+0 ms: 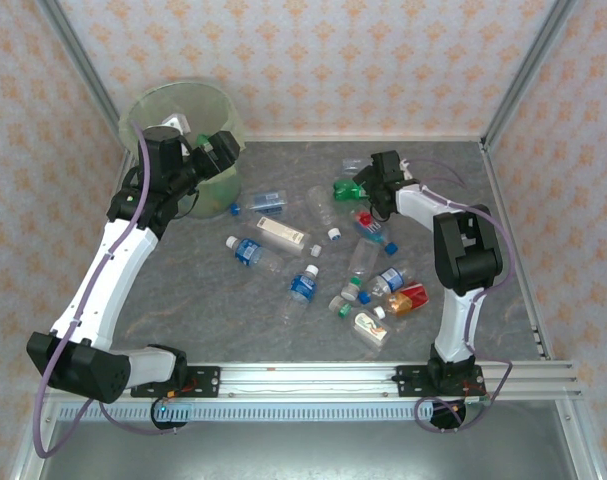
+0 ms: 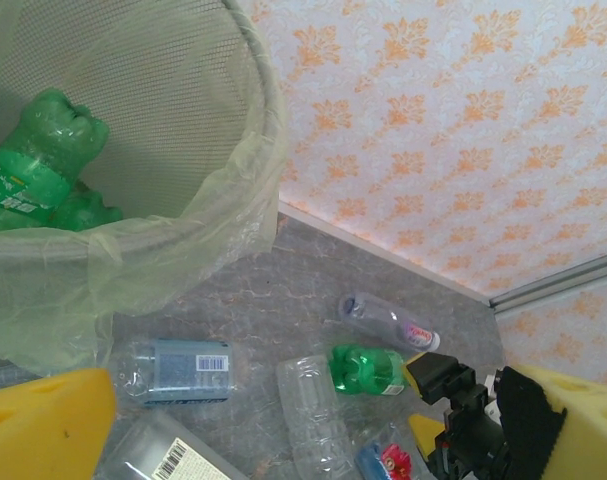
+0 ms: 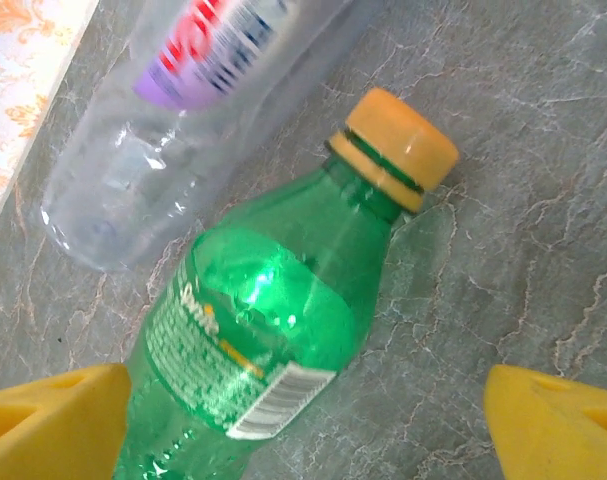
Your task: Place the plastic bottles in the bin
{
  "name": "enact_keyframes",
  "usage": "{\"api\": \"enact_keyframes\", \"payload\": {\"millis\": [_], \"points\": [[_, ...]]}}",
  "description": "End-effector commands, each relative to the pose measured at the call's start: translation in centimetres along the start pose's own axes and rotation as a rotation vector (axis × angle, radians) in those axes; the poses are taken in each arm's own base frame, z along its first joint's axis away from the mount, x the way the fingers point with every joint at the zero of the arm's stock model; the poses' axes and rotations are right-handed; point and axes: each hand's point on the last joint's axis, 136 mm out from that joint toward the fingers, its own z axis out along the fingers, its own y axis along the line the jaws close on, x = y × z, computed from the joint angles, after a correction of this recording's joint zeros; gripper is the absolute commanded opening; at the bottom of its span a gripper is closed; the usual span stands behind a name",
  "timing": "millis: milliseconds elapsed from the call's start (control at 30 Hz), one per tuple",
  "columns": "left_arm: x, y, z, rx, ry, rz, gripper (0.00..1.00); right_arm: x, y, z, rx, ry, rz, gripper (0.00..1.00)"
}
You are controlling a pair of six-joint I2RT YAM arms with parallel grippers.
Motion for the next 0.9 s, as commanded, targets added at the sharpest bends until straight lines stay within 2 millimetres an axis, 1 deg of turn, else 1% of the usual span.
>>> {"api": "enact_keyframes", "payload": {"millis": [0,67,167,333,433,600,700,733,867], "points": [[-0.5,-0.6,-0.6,0.007,-0.018,0.006,0.99,-1.7,1.8,-0.4,-0.055,-0.051,0.011,0.92],[-0.3,-0.3,-0.6,-0.002,-0.014,0.01,0.99,-1.8,2.3,0.1,-0.067,-0.049,0.023,0.92],[-0.2,-0.3,-0.6,-0.005,-0.01,0.014,0.99,-1.6,2.3,1.3,-0.049,-0.031,0.041,0.92],[-0.1,-0.2,-0.8,-0.009,-0.009,0.017,0.99,-0.6,1.3,3.3,-0.01,0.001,0.066,0.92],[-0.1,0.0,-1.1,-0.018,-0.011,0.022,0.99,-0.2,0.7,4.2,0.001,0.008,0.087,0.92],[-0.1,0.3,-1.5,-0.027,-0.015,0.024,0.99,-0.1,0.3,4.7,0.012,0.006,0.115,0.92],[-0.1,0.2,-1.6,-0.024,-0.019,0.024,0.99,-0.2,0.2,4.6,0.02,-0.002,0.11,0.9],[-0.1,0.3,-1.6,-0.026,-0.018,0.022,0.99,-0.2,-0.1,4.7,0.032,-0.005,0.108,0.9],[0.1,0.3,-1.5,-0.021,-0.015,0.013,0.99,-0.4,-0.5,5.2,0.043,-0.01,0.125,0.87]]}}
